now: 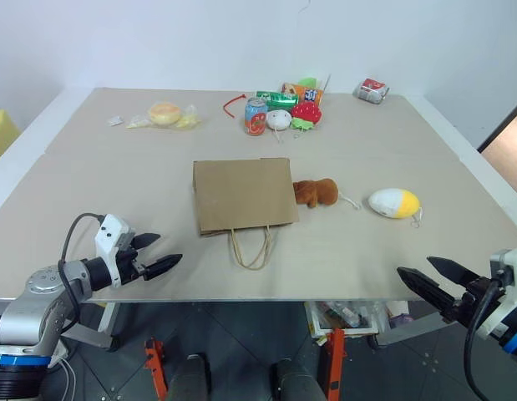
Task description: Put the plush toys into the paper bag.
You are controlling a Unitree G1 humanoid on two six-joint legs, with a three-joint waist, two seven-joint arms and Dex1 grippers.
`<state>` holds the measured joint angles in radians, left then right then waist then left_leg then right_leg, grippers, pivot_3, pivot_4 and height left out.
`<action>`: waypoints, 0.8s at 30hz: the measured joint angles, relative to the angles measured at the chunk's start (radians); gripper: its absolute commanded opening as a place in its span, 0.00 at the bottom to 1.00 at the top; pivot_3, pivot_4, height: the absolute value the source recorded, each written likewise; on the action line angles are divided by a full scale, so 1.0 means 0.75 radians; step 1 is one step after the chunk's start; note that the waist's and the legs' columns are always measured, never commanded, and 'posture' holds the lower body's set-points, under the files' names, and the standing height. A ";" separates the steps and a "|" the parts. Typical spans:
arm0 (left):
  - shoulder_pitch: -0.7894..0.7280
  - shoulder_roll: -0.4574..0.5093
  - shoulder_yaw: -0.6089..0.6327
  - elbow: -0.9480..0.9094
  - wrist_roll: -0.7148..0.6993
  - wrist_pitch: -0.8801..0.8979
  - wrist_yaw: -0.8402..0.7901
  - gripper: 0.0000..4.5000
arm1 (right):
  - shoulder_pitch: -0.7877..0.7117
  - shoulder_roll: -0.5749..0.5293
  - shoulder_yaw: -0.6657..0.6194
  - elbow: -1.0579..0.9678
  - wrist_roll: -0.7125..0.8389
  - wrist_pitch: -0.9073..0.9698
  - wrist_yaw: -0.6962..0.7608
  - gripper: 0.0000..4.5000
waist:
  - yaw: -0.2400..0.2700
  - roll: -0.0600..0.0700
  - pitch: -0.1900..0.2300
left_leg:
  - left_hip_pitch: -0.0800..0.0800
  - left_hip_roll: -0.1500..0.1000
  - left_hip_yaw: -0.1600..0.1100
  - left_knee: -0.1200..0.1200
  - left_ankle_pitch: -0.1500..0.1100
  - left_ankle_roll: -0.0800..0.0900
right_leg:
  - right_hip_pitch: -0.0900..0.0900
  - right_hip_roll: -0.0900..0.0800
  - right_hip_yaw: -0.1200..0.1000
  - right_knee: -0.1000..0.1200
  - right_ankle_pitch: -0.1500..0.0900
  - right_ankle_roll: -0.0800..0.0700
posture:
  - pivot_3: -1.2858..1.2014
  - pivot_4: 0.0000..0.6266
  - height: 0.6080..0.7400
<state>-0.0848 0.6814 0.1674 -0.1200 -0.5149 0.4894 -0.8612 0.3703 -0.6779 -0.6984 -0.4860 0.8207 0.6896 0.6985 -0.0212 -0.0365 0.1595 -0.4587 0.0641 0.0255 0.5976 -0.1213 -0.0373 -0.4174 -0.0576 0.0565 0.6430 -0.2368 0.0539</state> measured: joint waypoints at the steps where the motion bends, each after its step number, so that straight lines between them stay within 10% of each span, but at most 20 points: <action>1: 0.000 0.000 0.000 0.000 0.000 0.000 0.000 1.00 | 0.000 0.000 0.000 0.000 0.000 0.000 0.000 1.00 | 0.000 0.000 0.000 | 0.000 0.000 0.000 0.000 0.000 0.000 | 0.000 0.000 0.000 0.000 0.000 0.000 | 0.52 0.24 1.00; 10: -0.025 0.053 -0.052 0.009 0.115 -0.251 -0.156 1.00 | -0.051 -0.017 0.056 0.003 -0.001 0.002 0.005 1.00 | 0.000 0.001 0.000 | 0.000 0.000 0.000 0.000 0.000 0.000 | -0.001 -0.001 0.000 0.000 0.000 0.000 | 0.52 0.24 1.00; 14: -0.376 0.003 -0.244 0.188 0.400 -0.993 -0.345 1.00 | -0.204 -0.149 0.253 -0.167 0.126 0.104 0.085 1.00 | 0.004 0.002 0.000 | -0.001 0.000 0.001 0.002 0.001 0.001 | 0.005 0.000 0.000 0.000 0.002 0.000 | 0.52 0.24 1.00; 24: -0.629 -0.156 -0.494 0.626 0.581 -1.524 -0.460 1.00 | -0.350 -0.165 0.453 -0.278 0.193 0.156 0.014 1.00 | 0.005 0.001 0.000 | -0.001 0.000 0.000 0.004 0.001 0.008 | 0.010 0.001 0.000 0.000 -0.002 0.008 | 0.52 0.24 1.00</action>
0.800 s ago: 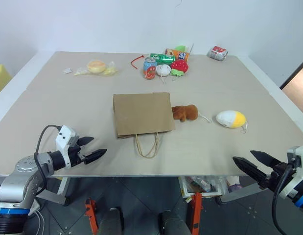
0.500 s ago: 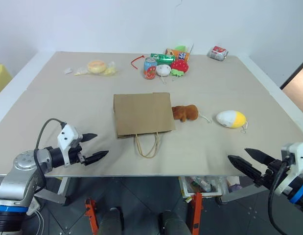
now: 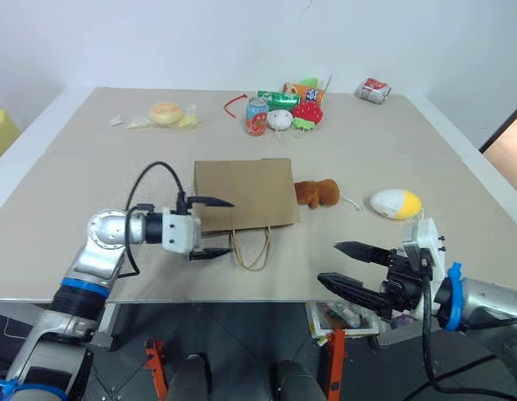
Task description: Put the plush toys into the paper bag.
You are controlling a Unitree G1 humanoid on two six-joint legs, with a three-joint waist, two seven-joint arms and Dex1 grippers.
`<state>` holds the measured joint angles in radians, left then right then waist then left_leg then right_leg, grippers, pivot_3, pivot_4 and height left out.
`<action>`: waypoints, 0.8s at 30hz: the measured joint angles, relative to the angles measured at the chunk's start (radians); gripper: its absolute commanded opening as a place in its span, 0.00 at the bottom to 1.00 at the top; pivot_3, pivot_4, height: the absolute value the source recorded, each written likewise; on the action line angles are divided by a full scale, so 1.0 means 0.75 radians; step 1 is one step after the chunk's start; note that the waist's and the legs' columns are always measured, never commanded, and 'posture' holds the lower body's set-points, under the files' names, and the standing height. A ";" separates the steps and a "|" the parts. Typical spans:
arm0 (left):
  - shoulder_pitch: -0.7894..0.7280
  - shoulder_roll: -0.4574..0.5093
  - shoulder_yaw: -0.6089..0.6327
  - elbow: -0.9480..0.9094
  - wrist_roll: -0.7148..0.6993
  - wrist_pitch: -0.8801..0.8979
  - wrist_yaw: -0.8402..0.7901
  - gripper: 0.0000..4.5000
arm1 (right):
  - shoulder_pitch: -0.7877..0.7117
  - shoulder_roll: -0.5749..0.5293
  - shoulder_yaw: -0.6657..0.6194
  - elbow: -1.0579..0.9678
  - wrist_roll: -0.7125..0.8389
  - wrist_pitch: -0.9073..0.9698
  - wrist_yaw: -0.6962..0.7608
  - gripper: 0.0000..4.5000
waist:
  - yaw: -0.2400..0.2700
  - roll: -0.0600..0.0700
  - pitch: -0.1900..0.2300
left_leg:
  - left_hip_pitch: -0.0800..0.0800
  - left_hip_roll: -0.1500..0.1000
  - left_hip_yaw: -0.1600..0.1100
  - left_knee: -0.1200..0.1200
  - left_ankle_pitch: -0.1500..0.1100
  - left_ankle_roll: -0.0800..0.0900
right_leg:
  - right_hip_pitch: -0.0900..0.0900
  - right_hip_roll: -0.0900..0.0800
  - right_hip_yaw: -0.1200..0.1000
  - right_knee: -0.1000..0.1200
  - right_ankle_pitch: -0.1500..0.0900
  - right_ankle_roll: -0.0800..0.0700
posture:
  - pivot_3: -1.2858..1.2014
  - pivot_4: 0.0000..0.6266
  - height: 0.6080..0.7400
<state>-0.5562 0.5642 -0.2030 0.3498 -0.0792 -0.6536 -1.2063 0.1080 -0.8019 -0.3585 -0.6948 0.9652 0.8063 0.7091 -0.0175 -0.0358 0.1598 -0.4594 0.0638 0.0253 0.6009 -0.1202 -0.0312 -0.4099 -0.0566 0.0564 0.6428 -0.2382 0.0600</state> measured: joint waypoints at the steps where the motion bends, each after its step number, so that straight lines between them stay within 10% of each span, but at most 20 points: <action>1: -0.007 -0.001 -0.009 0.031 0.010 -0.032 -0.004 1.00 | 0.002 0.000 0.000 0.000 0.001 0.000 -0.004 1.00 | 0.000 0.000 0.000 | 0.000 0.000 0.000 0.000 0.000 0.000 | 0.000 0.000 0.000 0.000 0.000 0.000 | 0.52 0.24 1.00; 24: -0.187 -0.099 -0.065 0.265 -0.045 -0.090 -0.088 1.00 | 0.043 0.020 0.003 0.000 0.002 -0.022 -0.079 1.00 | 0.000 0.000 0.000 | 0.000 0.000 -0.001 0.003 0.001 0.002 | 0.003 0.000 0.000 0.000 0.003 0.001 | 0.52 0.24 1.00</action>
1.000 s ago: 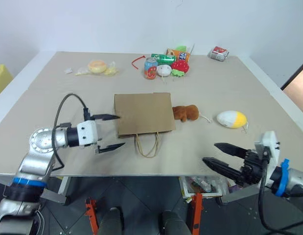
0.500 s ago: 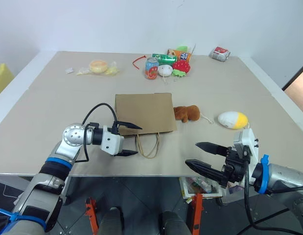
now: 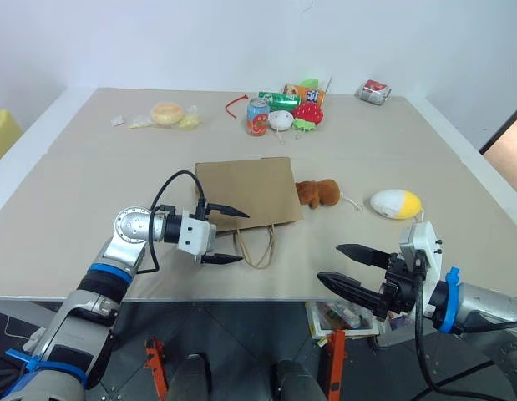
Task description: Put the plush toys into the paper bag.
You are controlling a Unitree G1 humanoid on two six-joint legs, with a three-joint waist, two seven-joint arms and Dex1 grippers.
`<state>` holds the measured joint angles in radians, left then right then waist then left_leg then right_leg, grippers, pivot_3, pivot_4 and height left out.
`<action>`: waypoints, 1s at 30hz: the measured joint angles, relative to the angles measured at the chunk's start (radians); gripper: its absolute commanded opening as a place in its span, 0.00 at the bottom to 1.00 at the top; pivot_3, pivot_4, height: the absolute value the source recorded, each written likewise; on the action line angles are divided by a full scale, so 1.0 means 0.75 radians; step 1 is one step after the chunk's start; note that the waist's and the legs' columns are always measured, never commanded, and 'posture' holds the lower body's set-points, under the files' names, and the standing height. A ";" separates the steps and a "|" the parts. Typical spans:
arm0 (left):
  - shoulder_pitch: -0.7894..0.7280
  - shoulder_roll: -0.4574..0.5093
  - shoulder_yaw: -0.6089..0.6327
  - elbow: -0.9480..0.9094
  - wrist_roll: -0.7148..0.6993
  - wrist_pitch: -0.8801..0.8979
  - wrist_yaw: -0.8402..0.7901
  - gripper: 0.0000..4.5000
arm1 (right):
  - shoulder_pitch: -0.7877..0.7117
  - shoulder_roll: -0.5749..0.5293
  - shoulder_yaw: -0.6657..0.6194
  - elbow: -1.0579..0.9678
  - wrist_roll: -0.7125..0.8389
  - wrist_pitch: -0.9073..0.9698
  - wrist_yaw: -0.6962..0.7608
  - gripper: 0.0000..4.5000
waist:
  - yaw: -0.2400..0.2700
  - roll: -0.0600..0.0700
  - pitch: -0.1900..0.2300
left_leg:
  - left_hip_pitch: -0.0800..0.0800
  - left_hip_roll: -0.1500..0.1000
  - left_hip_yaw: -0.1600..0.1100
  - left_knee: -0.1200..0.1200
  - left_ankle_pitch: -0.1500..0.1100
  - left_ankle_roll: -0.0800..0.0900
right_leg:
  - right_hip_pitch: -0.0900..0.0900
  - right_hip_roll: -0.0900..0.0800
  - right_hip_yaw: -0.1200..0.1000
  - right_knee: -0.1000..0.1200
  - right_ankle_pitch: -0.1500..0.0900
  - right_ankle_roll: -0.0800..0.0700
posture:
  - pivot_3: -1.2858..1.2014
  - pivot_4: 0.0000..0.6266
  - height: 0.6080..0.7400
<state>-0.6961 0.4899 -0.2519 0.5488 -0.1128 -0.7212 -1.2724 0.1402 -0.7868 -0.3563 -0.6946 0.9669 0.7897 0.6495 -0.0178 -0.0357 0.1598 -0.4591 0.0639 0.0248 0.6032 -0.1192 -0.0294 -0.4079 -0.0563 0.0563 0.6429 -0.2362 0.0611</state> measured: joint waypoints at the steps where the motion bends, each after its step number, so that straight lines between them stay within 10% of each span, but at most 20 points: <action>1: -0.019 -0.019 0.000 0.007 -0.001 0.013 0.003 1.00 | 0.001 0.001 0.000 0.000 0.000 -0.005 -0.004 1.00 | 0.000 0.000 0.000 | 0.000 0.000 0.000 0.000 0.000 0.000 | 0.000 0.000 0.000 0.000 0.000 0.000 | 0.52 0.24 1.00; 8: -0.021 -0.087 -0.011 0.020 -0.005 0.067 0.013 1.00 | 0.014 0.011 0.000 -0.004 0.002 -0.009 -0.027 1.00 | 0.000 0.000 0.000 | 0.000 0.000 0.000 0.000 0.000 0.000 | 0.000 0.000 0.000 0.000 0.000 0.000 | 0.52 0.24 1.00; 20: -0.034 -0.107 -0.011 0.082 0.010 0.070 0.026 0.03 | 0.031 0.050 0.022 -0.026 -0.002 -0.026 -0.061 1.00 | 0.000 0.000 0.000 | 0.000 0.000 0.000 0.000 0.000 0.000 | 0.000 0.000 0.000 0.000 0.000 0.000 | 0.52 0.24 1.00; 27: -0.031 -0.113 -0.007 0.066 -0.006 0.122 0.044 0.03 | 0.029 0.052 0.038 -0.026 -0.009 -0.038 -0.061 1.00 | 0.000 0.000 0.000 | 0.000 0.000 0.000 0.000 0.000 0.000 | 0.000 0.000 0.000 0.000 0.000 0.000 | 0.52 0.24 1.00; 30: -0.023 -0.126 0.007 -0.005 -0.045 0.218 0.061 0.00 | 0.027 0.054 0.054 -0.026 -0.035 -0.050 -0.061 0.84 | 0.000 0.000 0.000 | 0.000 0.000 0.000 0.000 0.000 0.000 | 0.000 0.000 0.000 0.000 0.000 0.000 | 0.52 0.24 1.00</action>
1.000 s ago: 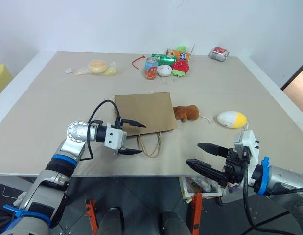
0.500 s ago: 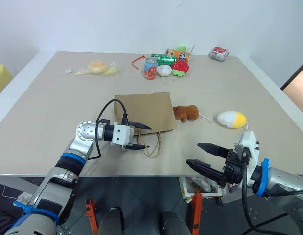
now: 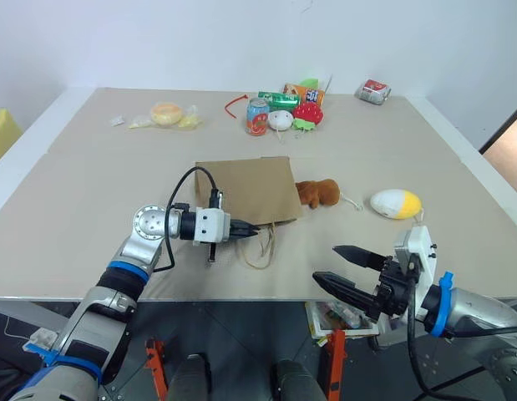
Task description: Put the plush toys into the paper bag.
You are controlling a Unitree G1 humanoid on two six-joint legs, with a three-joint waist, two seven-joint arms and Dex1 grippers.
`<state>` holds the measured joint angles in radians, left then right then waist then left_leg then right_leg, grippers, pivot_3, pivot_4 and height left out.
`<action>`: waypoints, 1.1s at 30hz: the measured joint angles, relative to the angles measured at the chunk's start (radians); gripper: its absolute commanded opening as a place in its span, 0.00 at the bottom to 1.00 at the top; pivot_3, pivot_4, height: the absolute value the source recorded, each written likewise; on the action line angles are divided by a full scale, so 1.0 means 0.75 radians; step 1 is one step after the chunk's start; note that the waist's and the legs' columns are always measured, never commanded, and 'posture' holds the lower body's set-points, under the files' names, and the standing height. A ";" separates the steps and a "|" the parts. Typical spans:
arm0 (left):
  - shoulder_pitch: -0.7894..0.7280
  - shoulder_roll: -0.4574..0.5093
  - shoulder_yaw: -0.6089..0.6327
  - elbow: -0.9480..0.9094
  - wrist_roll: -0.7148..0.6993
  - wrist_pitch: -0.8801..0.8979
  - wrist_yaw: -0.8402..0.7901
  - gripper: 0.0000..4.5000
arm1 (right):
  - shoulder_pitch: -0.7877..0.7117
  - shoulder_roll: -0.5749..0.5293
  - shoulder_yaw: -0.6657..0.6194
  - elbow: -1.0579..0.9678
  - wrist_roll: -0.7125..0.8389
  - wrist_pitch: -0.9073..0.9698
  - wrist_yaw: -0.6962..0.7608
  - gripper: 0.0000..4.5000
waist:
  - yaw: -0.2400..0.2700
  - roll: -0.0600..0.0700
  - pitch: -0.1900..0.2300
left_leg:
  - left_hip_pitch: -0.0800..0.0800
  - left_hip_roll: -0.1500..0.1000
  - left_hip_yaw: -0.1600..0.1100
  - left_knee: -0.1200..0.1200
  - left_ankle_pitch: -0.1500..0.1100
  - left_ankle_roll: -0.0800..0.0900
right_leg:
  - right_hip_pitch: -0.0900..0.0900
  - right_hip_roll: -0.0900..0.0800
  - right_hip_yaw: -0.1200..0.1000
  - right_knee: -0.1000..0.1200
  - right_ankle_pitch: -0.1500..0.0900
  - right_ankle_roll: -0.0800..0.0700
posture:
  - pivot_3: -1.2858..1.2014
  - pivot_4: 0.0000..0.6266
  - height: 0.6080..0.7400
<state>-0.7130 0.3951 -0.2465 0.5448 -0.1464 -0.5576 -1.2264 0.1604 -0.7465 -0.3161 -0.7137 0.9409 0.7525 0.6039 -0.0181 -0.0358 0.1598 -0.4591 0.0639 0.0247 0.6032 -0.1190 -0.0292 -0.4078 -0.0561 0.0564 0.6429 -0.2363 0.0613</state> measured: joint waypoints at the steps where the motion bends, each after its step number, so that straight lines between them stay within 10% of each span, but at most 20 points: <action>1: 0.008 -0.006 0.011 -0.031 -0.022 0.040 0.005 0.00 | -0.001 0.006 0.007 0.001 -0.017 -0.011 -0.001 0.73 | -0.001 0.000 0.000 | 0.000 0.000 0.000 0.000 0.000 0.000 | 0.000 0.000 0.000 0.000 0.000 0.000 | 0.52 0.24 1.00; 11: 0.074 -0.016 0.083 -0.346 -0.177 0.434 0.114 0.00 | -0.033 0.153 0.120 0.091 -0.166 -0.117 -0.064 0.01 | -0.002 0.000 0.000 | 0.000 0.000 0.000 0.000 0.000 0.000 | 0.000 0.000 0.000 0.000 0.000 0.000 | 0.52 0.24 1.00; 33: 0.154 -0.021 0.179 -0.677 -0.341 0.957 0.341 0.00 | -0.645 0.544 0.602 0.617 -0.690 -0.181 -0.382 0.01 | -0.004 0.001 0.001 | -0.001 0.000 -0.002 -0.001 0.001 0.001 | -0.002 0.003 0.001 0.001 0.001 0.000 | 0.52 0.24 1.00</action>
<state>-0.5976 0.3791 -0.1122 0.0374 -0.4018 0.1601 -0.9703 -0.3232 -0.3384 0.1355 -0.2509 0.4231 0.6169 0.3175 -0.0209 -0.0348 0.1602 -0.4598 0.0639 0.0234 0.6022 -0.1185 -0.0288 -0.4090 -0.0541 0.0569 0.6437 -0.2358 0.0612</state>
